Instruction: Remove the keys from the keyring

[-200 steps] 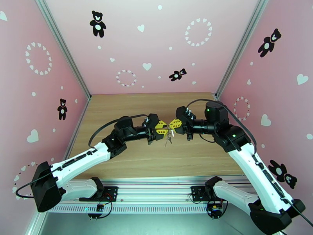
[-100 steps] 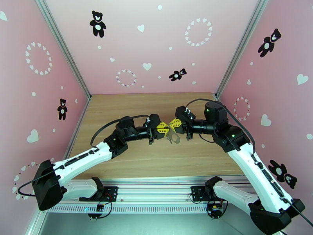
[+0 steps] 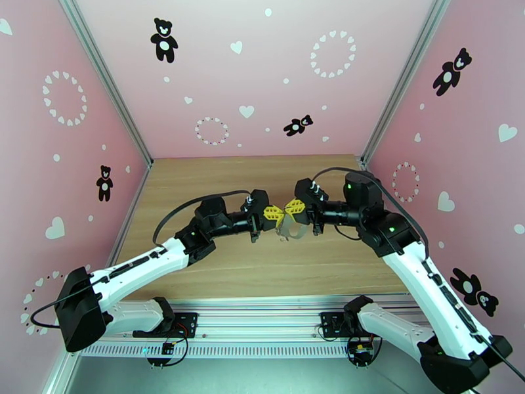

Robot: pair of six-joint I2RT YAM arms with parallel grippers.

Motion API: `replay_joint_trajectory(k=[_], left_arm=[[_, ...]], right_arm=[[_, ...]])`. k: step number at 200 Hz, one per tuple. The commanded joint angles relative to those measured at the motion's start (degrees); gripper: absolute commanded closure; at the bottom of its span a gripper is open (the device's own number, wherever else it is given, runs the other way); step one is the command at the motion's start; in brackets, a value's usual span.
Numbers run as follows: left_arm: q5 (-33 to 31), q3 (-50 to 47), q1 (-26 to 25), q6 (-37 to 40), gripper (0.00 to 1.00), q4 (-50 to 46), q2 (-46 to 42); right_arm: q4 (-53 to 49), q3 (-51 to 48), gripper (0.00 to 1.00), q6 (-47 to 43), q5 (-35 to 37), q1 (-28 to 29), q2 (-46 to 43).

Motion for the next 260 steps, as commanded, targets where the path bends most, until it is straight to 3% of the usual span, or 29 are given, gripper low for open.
replay_joint_trajectory(k=[1, 85, 132, 180, 210, 260], left_arm=[[-2.41, 2.66, -0.13, -2.77, 1.00, 0.90, 0.16], [-2.89, 3.83, 0.65, -8.16, 1.00, -0.12, -1.54], [-4.39, 2.41, 0.75, -6.44, 1.00, -1.03, -3.08], [-4.31, -0.81, 0.74, -0.93, 0.89, -2.54, -5.47], [-1.60, -1.65, 0.65, 1.82, 0.80, -2.48, -4.73], [1.07, -1.50, -0.04, 3.61, 0.75, -0.12, -2.68]], right_arm=[[-1.07, 0.12, 1.00, -1.04, -0.32, 0.04, -1.12], [-3.44, -0.05, 1.00, -4.48, 3.89, 0.78, -1.51], [-0.74, 1.15, 1.00, 0.19, 2.20, 0.04, -0.50], [1.50, 0.60, 1.00, 3.54, -5.48, -3.57, 0.14], [3.02, -0.01, 1.00, 4.37, -7.40, -4.31, 0.16], [6.92, -1.73, 1.00, 6.57, -8.86, -4.44, -0.02]])
